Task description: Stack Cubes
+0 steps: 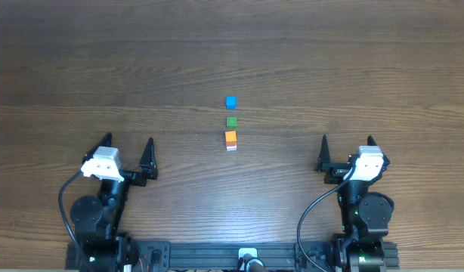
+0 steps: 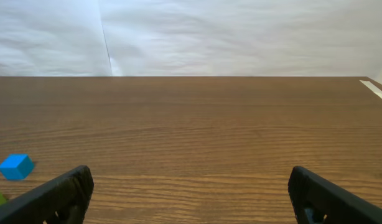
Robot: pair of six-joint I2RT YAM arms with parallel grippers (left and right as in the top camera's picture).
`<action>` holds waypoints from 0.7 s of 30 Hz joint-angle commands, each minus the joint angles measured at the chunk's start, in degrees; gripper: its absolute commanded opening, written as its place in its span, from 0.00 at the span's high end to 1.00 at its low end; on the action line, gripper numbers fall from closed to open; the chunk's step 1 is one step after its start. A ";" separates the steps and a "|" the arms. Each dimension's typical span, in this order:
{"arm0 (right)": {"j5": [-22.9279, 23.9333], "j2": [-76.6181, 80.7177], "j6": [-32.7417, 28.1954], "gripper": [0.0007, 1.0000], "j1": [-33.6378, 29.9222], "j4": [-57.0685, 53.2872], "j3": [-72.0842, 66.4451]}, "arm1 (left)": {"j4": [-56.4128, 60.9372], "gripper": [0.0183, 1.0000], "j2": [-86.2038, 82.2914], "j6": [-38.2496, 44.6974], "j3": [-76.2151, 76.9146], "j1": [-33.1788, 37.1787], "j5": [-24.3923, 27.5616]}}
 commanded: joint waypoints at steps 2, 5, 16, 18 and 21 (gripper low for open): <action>-0.31 -0.39 -0.22 0.01 0.37 0.09 -0.44 | 0.00 0.00 -0.46 0.63 -0.31 0.31 0.96; -0.31 -0.39 -0.22 0.01 0.37 0.09 -0.44 | 0.00 0.00 -0.42 0.63 -0.31 0.31 0.96; -0.31 -0.39 -0.22 0.01 0.37 0.20 -0.44 | 0.00 0.00 -0.37 0.63 -0.31 0.31 0.96; -0.31 -0.39 -0.22 0.01 0.37 0.87 -0.44 | 0.00 0.00 -0.37 0.63 -0.31 0.31 0.96; 0.13 -0.39 -0.17 0.01 0.37 0.17 -0.42 | 0.00 0.00 -0.37 0.66 -0.31 0.31 0.96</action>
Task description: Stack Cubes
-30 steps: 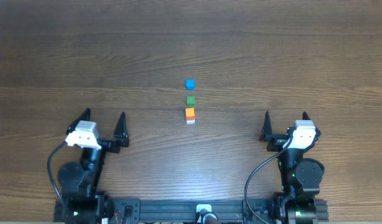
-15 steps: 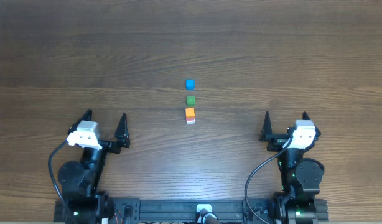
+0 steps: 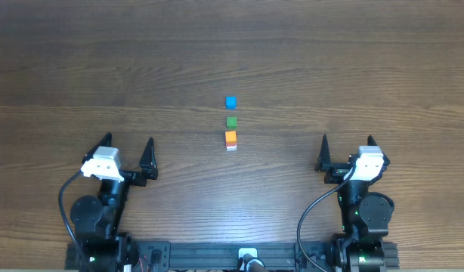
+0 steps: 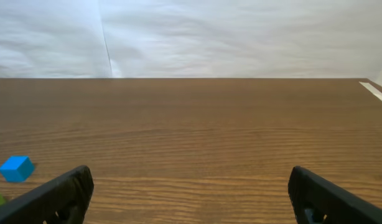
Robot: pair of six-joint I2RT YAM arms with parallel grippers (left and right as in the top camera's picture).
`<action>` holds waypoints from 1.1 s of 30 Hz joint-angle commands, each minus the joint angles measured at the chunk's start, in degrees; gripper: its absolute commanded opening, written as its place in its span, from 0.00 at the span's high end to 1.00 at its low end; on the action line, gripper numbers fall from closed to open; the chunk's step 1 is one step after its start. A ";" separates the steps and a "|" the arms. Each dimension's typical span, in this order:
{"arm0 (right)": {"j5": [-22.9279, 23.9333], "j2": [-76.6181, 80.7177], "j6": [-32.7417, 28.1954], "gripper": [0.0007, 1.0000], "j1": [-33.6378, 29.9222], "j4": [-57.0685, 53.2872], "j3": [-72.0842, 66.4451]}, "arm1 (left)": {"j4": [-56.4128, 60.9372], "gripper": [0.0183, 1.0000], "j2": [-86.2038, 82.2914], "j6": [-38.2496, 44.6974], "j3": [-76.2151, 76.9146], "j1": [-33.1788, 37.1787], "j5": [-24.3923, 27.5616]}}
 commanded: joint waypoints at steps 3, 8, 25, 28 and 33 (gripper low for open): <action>-0.09 -0.39 2.91 0.01 0.37 0.76 -0.42 | 0.00 0.00 -0.37 0.66 -0.31 0.31 0.96; -0.11 -0.13 4.35 0.01 0.37 1.64 0.20 | 0.00 0.00 -0.37 0.66 -0.31 0.31 0.96; -1.79 57.16 14.36 0.01 4.83 -17.44 45.97 | 0.00 0.00 -0.35 0.66 -0.31 0.31 0.96; -1.33 66.64 17.79 0.01 9.75 -25.16 55.43 | 0.00 0.00 -0.35 0.66 -0.31 0.31 0.96; -0.46 81.35 23.52 0.01 18.29 -33.97 67.45 | 0.00 0.00 -0.37 0.66 -0.31 0.31 0.96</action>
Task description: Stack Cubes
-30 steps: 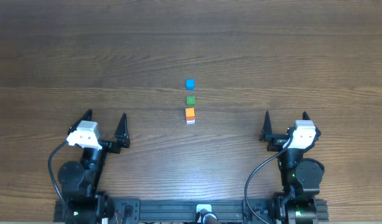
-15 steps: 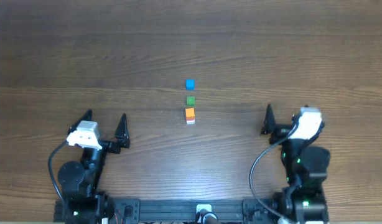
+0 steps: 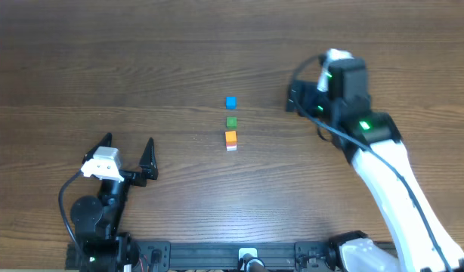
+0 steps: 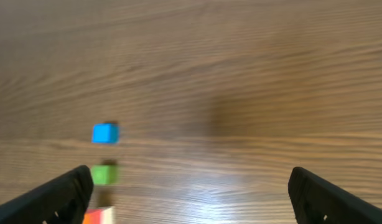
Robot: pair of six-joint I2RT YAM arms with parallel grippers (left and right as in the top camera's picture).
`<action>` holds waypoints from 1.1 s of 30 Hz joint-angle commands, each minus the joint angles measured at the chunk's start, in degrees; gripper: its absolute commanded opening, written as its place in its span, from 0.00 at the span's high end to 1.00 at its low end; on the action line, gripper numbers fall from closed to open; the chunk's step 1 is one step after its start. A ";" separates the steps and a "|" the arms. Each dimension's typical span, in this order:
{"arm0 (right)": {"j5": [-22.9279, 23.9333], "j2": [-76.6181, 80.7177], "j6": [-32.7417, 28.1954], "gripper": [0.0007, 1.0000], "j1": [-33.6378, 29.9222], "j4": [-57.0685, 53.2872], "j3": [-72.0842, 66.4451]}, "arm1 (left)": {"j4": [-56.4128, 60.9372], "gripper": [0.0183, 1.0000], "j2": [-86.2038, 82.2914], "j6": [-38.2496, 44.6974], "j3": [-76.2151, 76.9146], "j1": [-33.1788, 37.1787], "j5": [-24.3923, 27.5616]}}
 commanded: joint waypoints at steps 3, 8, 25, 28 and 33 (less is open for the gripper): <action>0.70 18.45 9.55 0.01 11.28 -8.96 14.40 | -0.04 0.00 -0.26 0.66 -0.28 0.31 0.76; 0.70 28.72 14.38 0.01 17.25 -16.31 21.77 | -0.04 0.00 -0.26 0.66 -0.28 0.31 0.76; 0.79 45.66 15.65 0.01 23.93 -19.85 31.76 | -0.04 0.00 -0.26 0.66 -0.28 0.31 0.76; 0.96 47.23 15.65 0.01 23.93 -19.37 31.80 | -0.04 0.00 -0.26 0.66 -0.28 0.31 0.76; 0.96 49.42 15.65 0.05 24.00 -18.78 31.93 | -0.04 0.00 -0.26 0.66 -0.28 0.31 0.76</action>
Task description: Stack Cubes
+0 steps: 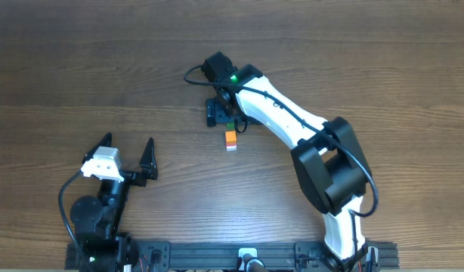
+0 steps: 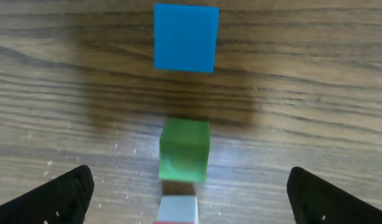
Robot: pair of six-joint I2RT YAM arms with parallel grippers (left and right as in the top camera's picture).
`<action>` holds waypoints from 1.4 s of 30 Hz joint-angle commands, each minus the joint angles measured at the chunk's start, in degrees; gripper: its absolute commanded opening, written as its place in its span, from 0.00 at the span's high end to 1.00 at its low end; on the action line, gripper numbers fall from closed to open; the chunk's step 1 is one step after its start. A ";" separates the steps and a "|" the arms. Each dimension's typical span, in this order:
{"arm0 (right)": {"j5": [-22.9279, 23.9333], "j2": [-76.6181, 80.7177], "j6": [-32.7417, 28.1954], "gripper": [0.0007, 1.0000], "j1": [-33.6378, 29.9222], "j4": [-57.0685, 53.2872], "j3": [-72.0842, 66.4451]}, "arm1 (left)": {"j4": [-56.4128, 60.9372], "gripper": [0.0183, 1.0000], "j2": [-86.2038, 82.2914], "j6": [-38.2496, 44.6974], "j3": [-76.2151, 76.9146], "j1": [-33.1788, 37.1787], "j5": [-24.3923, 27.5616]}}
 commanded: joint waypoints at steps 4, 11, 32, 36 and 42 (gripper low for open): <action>1.38 3.13 0.37 0.09 0.52 0.83 1.22 | -0.04 0.00 -0.31 0.63 -0.28 0.31 0.76; 1.49 4.11 0.37 0.21 0.52 2.91 1.22 | -0.04 0.00 -0.31 0.66 -0.28 0.31 0.76; 1.44 4.81 0.37 0.63 0.55 3.37 1.22 | -0.04 0.00 -0.28 0.63 -0.28 0.31 0.76; 1.44 4.81 0.37 0.71 0.52 3.37 1.22 | -0.04 0.00 -0.31 0.63 -0.28 0.31 0.76; 1.44 4.81 0.37 0.78 0.52 3.67 1.22 | -0.04 0.00 -0.28 0.63 -0.28 0.31 0.79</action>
